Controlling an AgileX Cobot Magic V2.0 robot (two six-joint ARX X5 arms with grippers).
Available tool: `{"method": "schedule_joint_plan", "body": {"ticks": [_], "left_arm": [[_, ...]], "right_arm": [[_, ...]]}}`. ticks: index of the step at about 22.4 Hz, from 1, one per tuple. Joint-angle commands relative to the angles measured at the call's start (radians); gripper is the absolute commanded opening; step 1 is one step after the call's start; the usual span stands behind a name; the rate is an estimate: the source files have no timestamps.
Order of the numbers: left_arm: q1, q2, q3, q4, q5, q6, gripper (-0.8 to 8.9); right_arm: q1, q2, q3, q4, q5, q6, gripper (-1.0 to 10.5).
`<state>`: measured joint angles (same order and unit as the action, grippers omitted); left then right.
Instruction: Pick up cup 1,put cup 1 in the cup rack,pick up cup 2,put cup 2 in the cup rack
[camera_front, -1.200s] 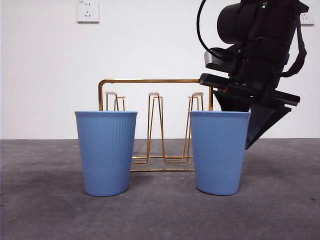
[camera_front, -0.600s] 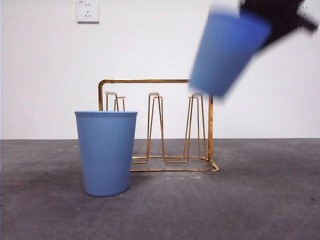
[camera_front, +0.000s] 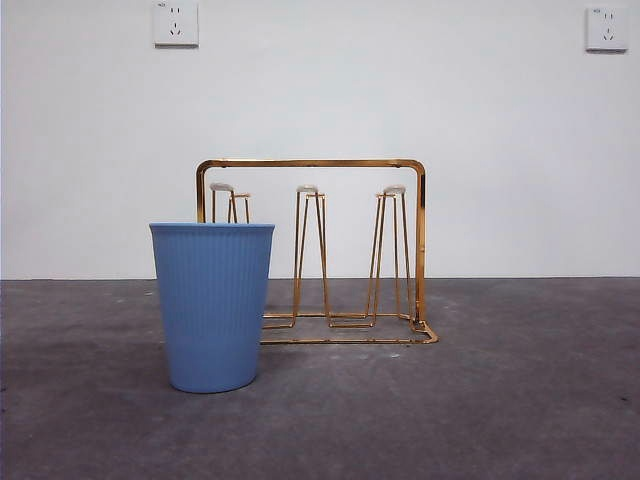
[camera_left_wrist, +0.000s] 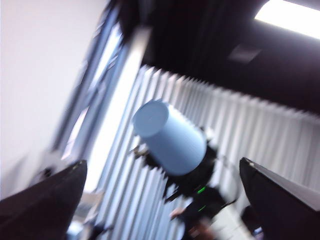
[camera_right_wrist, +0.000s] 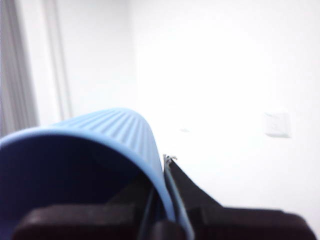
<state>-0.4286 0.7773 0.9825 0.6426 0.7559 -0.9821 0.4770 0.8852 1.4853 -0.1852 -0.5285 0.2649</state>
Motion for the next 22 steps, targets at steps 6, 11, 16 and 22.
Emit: {"method": "schedule_joint_plan", "body": {"ticks": [6, 11, 16, 22], "left_arm": [[-0.240, 0.157, 0.001, 0.262, -0.134, -0.031, 6.87], [-0.346, 0.241, 0.001, 0.295, -0.241, 0.077, 6.87], [-0.400, 0.304, 0.001, 0.349, -0.334, 0.160, 6.87], [-0.434, 0.351, 0.001, 0.446, -0.414, 0.183, 6.87]], "right_arm": [[0.039, 0.060, -0.011, 0.128, -0.006, 0.098, -0.1], [0.124, 0.102, -0.011, 0.198, 0.015, 0.101, -0.1], [0.199, 0.148, -0.011, 0.189, 0.077, 0.046, -0.1], [0.256, 0.209, -0.011, 0.188, 0.117, -0.008, -0.1]]}}
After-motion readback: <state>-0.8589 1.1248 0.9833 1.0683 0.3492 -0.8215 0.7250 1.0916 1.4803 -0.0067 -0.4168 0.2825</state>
